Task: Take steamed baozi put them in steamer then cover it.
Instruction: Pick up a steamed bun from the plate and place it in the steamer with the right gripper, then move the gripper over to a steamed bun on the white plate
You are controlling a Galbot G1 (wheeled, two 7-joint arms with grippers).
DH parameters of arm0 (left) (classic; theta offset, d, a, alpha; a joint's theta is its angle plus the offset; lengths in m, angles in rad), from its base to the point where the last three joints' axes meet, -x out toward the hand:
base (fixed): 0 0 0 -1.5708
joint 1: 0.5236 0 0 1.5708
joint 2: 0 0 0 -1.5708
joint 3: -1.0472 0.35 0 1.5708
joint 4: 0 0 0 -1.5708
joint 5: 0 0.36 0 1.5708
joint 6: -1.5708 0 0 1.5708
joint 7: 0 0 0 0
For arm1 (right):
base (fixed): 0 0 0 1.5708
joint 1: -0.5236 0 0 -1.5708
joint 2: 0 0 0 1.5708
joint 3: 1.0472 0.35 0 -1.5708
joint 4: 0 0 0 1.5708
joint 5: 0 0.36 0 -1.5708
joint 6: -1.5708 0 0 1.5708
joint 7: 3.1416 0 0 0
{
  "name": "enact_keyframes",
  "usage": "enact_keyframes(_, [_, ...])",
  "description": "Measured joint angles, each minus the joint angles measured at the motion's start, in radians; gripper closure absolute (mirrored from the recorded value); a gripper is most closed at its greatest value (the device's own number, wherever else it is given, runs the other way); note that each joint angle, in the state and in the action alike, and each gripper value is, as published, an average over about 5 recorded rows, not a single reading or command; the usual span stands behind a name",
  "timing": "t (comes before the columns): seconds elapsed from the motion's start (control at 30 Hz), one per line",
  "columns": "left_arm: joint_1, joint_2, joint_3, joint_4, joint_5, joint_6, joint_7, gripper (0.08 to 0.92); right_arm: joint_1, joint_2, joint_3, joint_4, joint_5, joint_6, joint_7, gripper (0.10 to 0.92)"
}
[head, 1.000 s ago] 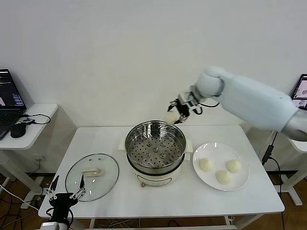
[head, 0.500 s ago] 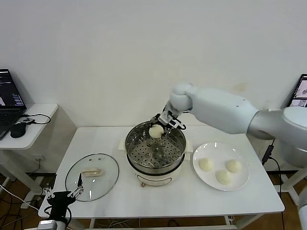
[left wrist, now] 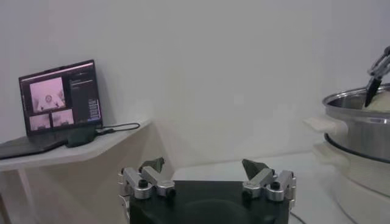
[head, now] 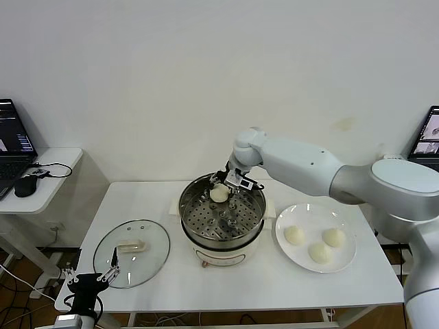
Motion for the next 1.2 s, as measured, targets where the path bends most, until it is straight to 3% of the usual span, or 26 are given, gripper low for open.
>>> enact_keyframes(0.1, [0.004,-0.002,0.000,-0.005,0.000,0.000,0.000,0.177,-0.005,0.007,0.004,-0.013,-0.016,0.016,0.007,0.223])
enact_keyframes(0.3, [0.014,0.000,-0.005,-0.018,0.001,0.003,0.002,0.177,0.016,-0.006,-0.001,-0.003,0.006,0.004,-0.005,0.203])
enact_keyframes(0.53, [0.017,0.010,-0.011,-0.039,0.001,0.011,0.008,0.177,0.096,-0.088,-0.024,0.115,0.175,-0.177,-0.069,0.203])
enact_keyframes(0.87, [0.021,0.023,-0.010,-0.063,0.000,0.018,0.010,0.177,0.203,-0.335,-0.032,0.370,0.391,-0.500,-0.153,0.203])
enact_keyframes(1.2, [0.019,0.032,-0.008,-0.072,-0.005,0.015,0.006,0.177,0.189,-0.640,-0.022,0.564,0.425,-0.649,-0.180,0.203])
